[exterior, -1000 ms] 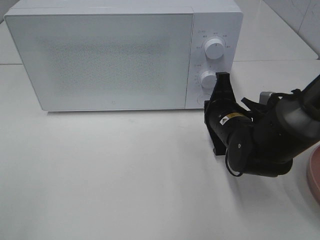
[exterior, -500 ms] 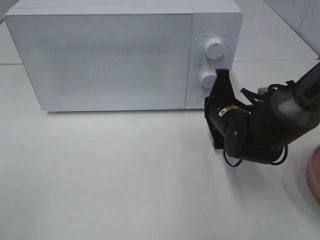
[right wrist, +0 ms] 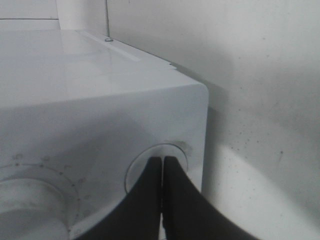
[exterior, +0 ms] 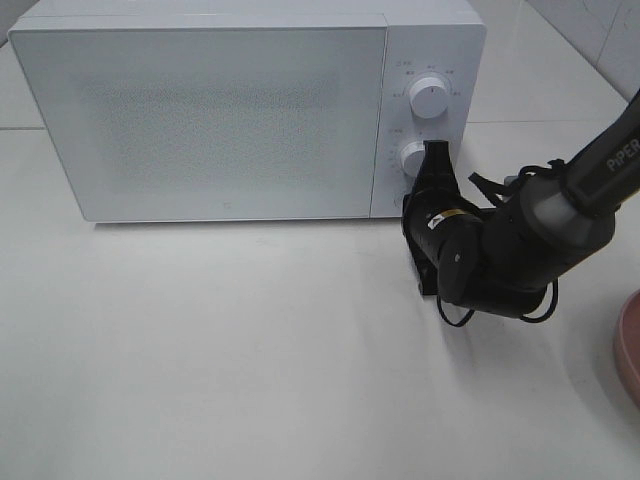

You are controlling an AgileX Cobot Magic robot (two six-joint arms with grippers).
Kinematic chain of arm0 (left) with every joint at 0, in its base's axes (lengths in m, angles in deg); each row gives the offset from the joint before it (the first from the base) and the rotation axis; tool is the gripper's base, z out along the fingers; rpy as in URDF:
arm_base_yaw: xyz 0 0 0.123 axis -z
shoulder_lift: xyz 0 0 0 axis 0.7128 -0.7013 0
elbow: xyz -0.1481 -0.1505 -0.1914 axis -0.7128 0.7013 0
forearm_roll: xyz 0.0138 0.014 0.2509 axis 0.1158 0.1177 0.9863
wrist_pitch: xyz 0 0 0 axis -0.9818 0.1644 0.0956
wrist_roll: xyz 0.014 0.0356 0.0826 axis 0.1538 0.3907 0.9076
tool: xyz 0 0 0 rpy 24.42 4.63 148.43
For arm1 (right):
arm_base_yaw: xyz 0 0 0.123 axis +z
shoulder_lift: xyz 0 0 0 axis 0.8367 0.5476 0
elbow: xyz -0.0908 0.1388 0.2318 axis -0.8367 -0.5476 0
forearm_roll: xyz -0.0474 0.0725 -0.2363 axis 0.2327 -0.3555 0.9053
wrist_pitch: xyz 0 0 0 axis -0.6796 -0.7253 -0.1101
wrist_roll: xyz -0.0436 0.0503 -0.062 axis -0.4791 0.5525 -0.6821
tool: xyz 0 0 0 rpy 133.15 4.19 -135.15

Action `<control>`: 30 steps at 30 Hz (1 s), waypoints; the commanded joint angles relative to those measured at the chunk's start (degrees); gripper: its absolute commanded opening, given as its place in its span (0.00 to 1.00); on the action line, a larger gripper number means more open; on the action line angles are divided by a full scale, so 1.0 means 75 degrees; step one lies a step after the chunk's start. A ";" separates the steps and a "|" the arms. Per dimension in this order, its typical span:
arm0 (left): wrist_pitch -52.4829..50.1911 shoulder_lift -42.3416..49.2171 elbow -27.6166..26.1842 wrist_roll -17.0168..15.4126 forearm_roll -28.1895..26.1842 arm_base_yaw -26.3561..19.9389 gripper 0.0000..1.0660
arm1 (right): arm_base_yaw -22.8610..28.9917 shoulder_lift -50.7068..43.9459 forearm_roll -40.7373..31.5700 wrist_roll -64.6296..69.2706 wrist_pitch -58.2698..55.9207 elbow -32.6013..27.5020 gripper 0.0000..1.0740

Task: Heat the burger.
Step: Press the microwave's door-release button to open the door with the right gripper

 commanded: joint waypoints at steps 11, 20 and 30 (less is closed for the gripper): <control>-0.0023 0.0138 0.0031 -0.0008 0.0000 -0.0008 0.92 | -0.0092 0.0069 0.0008 -0.0076 0.0321 0.0390 0.00; -0.0023 0.0138 0.0031 -0.0008 0.0000 -0.0008 0.92 | -0.0092 0.0222 0.0008 -0.0107 0.0825 0.0879 0.00; -0.0023 0.0138 0.0031 -0.0008 0.0000 -0.0008 0.92 | -0.0183 0.0374 0.0008 -0.0168 0.1482 0.1283 0.00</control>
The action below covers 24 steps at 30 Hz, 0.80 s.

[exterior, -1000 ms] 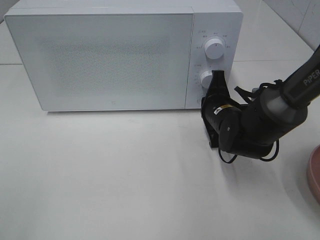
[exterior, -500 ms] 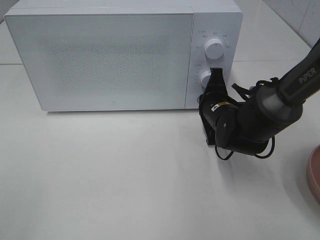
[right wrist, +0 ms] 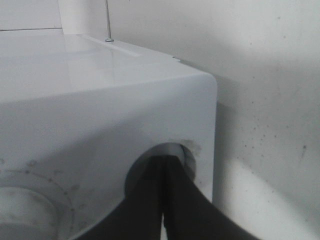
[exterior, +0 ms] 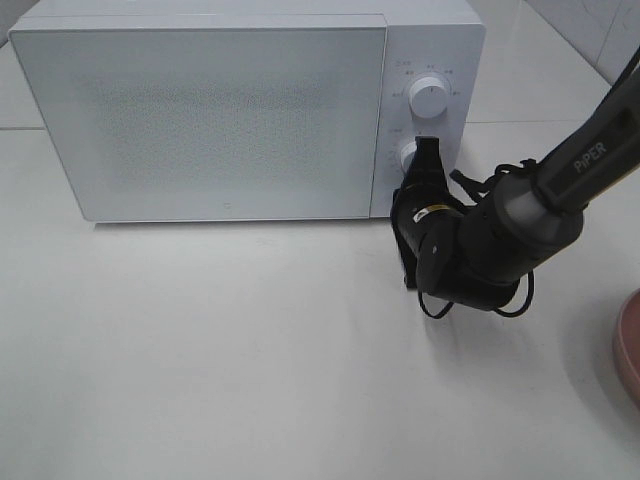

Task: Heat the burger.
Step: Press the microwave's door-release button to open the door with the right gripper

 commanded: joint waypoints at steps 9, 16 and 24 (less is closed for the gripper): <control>-0.0023 0.0138 0.0031 -0.0008 0.0000 -0.0008 0.92 | -0.0229 0.0076 0.0382 -0.0290 0.1436 0.0749 0.00; -0.0023 0.0138 0.0031 -0.0008 0.0000 -0.0008 0.92 | -0.0229 0.0076 0.0374 -0.0413 0.1360 0.0733 0.00; -0.0023 0.0138 0.0031 -0.0008 0.0000 -0.0008 0.92 | -0.0206 -0.0053 0.0374 -0.0413 0.1154 0.0626 0.00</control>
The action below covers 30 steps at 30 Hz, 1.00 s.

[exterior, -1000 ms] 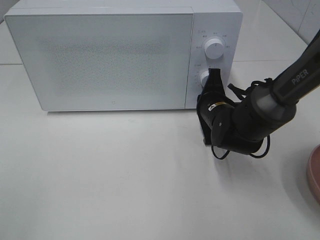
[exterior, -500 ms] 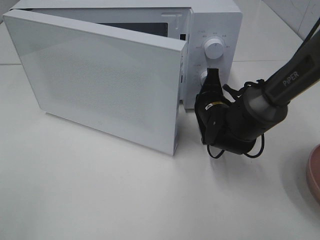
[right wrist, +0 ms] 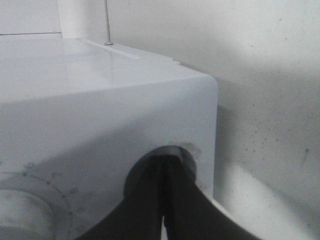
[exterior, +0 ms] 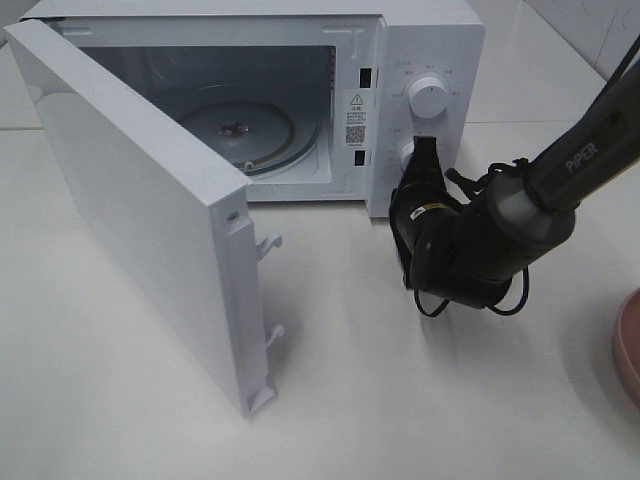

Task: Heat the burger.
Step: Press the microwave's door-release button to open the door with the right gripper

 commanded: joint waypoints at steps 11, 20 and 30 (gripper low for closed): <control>-0.0023 0.0138 0.0031 -0.0008 0.0000 -0.0008 0.92 | -0.0244 -0.0604 0.0817 -0.0168 0.0168 -0.0122 0.00; -0.0023 0.0138 0.0031 -0.0008 0.0000 -0.0008 0.92 | -0.0244 -0.0924 0.1047 -0.0267 -0.0863 -0.0604 0.00; -0.0023 0.0138 0.0031 -0.0008 0.0000 -0.0008 0.92 | -0.0244 -0.1963 0.1085 -0.1520 -0.2254 -0.1230 0.00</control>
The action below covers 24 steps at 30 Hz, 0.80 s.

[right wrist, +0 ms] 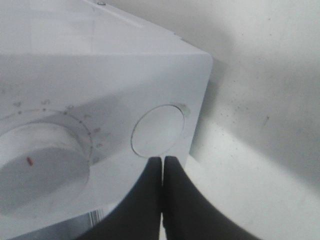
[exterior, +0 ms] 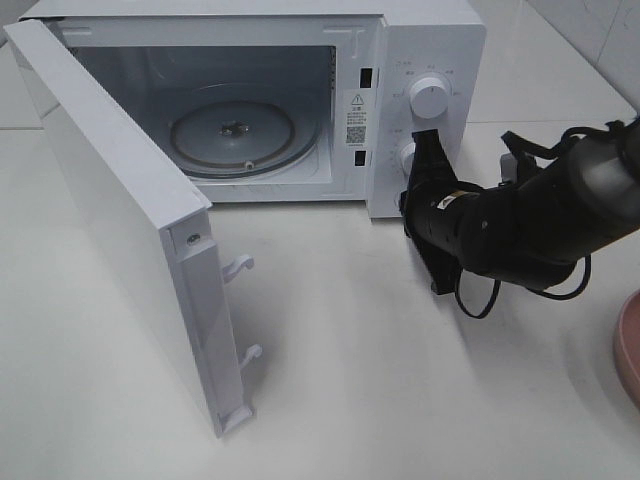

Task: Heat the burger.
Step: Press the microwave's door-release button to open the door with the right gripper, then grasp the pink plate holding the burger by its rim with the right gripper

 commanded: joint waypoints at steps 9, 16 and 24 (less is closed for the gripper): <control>-0.0023 0.0138 0.0031 -0.0008 0.0000 -0.0008 0.92 | -0.0023 -0.1329 0.1047 -0.1597 -0.1887 -0.0359 0.00; -0.0023 0.0138 0.0031 -0.0008 0.0000 -0.0008 0.92 | -0.0046 -0.1925 0.1910 -0.2506 -0.3407 -0.0359 0.00; -0.0023 0.0138 0.0031 -0.0008 0.0000 -0.0008 0.92 | -0.0046 -0.2872 0.2261 -0.4798 -0.5653 -0.0344 0.00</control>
